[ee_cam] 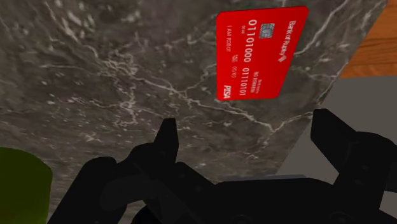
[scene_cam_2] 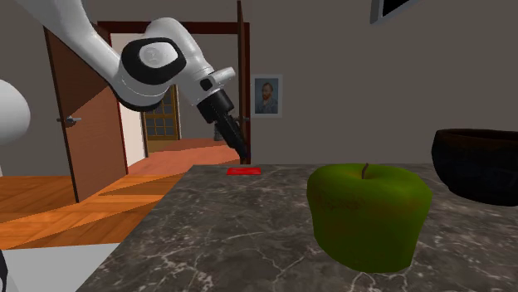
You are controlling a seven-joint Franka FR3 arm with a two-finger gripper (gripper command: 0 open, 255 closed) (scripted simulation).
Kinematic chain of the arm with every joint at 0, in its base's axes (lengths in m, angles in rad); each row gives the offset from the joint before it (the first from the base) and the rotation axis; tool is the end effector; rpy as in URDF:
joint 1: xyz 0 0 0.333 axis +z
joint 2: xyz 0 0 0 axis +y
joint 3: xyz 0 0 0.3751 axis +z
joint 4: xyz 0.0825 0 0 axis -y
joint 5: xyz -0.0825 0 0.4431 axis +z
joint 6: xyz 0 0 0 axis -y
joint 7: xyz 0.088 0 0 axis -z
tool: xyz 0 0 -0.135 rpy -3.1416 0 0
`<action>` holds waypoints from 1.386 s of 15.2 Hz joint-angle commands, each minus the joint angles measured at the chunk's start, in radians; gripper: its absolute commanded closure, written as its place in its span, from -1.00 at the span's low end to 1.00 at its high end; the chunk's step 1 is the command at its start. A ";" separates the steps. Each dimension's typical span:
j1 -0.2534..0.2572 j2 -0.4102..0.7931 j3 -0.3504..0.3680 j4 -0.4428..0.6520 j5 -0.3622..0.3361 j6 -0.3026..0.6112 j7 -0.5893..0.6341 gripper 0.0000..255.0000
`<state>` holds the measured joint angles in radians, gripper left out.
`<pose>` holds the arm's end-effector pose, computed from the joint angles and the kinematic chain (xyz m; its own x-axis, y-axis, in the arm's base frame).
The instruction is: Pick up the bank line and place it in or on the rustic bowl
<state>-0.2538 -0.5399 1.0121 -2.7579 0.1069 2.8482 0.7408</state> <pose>0.3454 0.2796 0.3380 0.8411 -0.0449 0.5391 -0.0605 -0.9981 0.0114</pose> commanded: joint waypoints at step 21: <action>-0.309 0.089 0.281 0.031 -0.096 0.151 0.101 1.00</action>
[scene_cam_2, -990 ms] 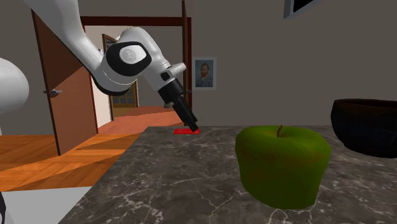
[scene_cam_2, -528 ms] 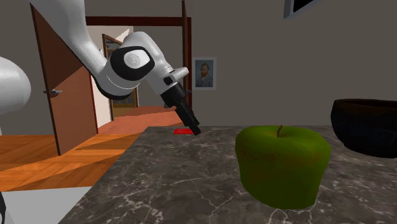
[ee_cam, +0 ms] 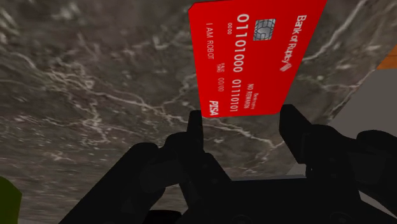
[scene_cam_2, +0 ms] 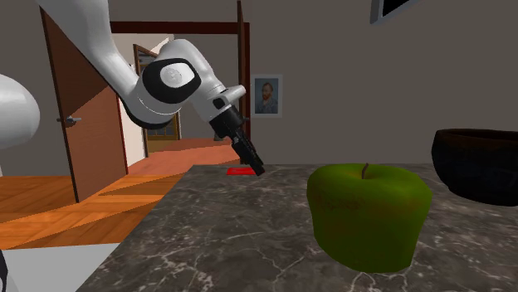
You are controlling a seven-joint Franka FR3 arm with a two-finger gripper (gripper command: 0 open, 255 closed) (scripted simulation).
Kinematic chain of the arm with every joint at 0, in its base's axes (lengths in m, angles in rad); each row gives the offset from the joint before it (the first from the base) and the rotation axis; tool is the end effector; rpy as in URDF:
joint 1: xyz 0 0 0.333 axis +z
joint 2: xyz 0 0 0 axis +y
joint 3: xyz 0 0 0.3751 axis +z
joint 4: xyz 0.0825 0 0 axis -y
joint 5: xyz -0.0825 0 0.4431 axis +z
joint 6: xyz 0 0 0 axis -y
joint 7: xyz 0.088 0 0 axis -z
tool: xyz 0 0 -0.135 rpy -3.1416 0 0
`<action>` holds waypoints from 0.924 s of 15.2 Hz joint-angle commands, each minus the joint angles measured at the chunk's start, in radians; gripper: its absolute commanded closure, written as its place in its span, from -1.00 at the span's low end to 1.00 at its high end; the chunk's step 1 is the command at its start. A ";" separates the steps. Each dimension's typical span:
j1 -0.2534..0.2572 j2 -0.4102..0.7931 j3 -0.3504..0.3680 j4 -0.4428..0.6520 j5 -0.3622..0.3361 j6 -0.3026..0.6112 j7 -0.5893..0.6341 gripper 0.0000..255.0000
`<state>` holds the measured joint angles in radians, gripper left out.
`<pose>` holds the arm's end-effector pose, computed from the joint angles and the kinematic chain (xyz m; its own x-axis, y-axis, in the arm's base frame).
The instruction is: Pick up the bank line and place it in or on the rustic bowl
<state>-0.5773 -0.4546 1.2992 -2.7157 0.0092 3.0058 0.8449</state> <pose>0.3740 0.2892 0.2994 0.8259 -0.0553 0.5611 -0.0656 -0.9978 -0.0016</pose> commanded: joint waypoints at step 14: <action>0.221 -0.044 -0.235 0.036 0.055 -0.160 -0.096 1.00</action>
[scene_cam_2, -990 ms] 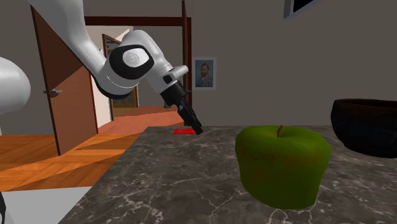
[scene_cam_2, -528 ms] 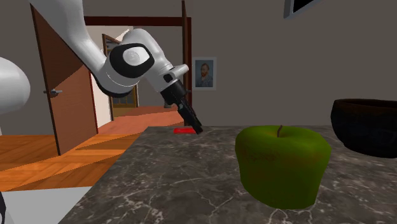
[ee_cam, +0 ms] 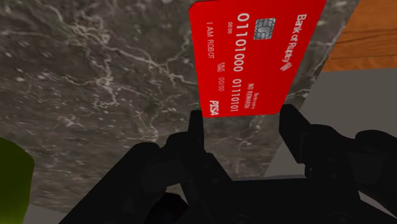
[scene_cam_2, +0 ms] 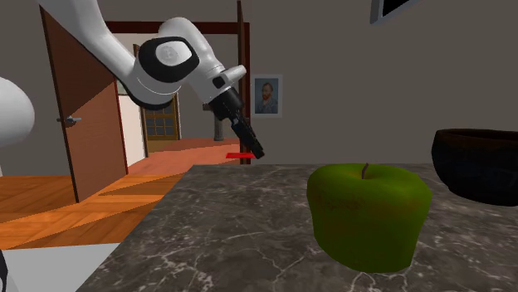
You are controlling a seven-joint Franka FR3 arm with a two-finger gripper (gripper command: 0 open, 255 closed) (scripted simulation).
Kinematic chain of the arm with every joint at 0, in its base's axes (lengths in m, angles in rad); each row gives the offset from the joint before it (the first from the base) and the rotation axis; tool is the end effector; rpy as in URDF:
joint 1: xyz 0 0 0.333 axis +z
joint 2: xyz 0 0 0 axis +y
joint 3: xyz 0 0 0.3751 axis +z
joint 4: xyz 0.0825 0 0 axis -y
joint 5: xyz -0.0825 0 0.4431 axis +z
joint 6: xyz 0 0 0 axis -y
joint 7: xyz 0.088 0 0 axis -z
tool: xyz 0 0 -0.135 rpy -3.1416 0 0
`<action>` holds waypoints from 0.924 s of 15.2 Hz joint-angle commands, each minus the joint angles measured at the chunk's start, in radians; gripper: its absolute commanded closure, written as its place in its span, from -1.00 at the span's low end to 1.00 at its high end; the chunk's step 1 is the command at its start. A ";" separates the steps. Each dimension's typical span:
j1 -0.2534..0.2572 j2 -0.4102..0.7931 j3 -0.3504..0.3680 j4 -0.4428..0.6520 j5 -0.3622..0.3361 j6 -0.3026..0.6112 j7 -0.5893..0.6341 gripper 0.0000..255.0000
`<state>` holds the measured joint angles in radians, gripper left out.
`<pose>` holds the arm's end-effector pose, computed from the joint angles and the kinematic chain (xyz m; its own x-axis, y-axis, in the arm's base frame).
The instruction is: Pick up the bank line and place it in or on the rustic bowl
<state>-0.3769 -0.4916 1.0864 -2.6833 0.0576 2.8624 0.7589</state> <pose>0.3743 0.2912 0.3452 0.8332 -0.0492 0.5507 -0.0629 -0.9980 0.0059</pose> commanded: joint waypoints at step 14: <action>0.177 -0.105 -0.222 0.090 0.064 -0.230 -0.117 1.00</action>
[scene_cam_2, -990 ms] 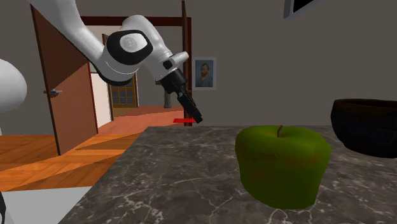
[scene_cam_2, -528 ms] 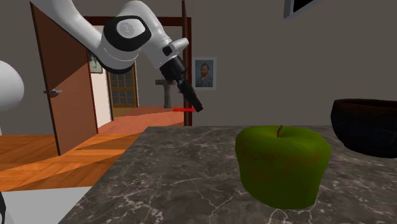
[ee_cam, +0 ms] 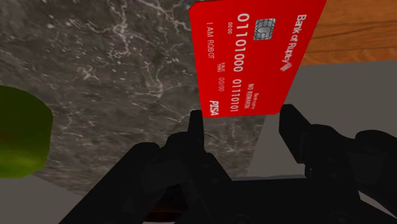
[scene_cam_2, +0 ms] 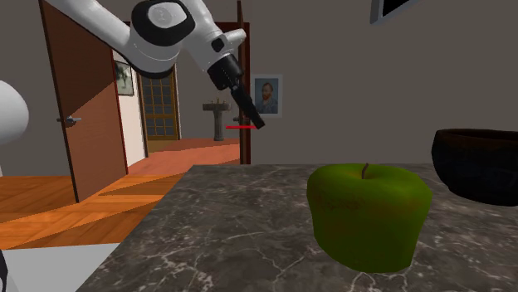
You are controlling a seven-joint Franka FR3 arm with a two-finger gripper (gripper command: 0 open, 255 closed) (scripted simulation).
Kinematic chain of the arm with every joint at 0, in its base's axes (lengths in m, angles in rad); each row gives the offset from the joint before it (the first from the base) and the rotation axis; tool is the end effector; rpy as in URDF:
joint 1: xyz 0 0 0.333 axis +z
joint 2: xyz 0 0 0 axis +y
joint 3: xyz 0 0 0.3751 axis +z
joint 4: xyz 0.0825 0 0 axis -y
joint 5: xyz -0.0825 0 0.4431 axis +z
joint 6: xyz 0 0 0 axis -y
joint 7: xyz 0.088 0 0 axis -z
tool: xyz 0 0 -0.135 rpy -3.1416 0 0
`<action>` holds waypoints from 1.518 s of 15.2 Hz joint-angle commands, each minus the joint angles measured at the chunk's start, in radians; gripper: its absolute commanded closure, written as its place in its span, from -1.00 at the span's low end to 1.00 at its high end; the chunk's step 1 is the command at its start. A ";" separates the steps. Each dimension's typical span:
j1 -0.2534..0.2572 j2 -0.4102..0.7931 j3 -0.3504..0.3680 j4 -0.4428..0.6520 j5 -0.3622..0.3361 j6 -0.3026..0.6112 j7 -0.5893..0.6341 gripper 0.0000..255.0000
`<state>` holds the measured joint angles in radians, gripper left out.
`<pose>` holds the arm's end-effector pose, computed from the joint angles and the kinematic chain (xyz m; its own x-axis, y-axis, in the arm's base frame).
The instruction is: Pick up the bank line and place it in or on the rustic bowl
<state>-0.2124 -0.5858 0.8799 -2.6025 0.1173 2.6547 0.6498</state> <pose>0.3753 0.2929 0.4237 0.8333 -0.0494 0.5506 -0.0629 -0.9980 0.0057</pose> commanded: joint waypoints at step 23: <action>-0.201 0.243 -0.074 0.316 -0.158 -0.089 -0.132 1.00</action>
<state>-0.3873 -0.3752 0.8002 -2.3136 -0.0185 2.5641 0.5220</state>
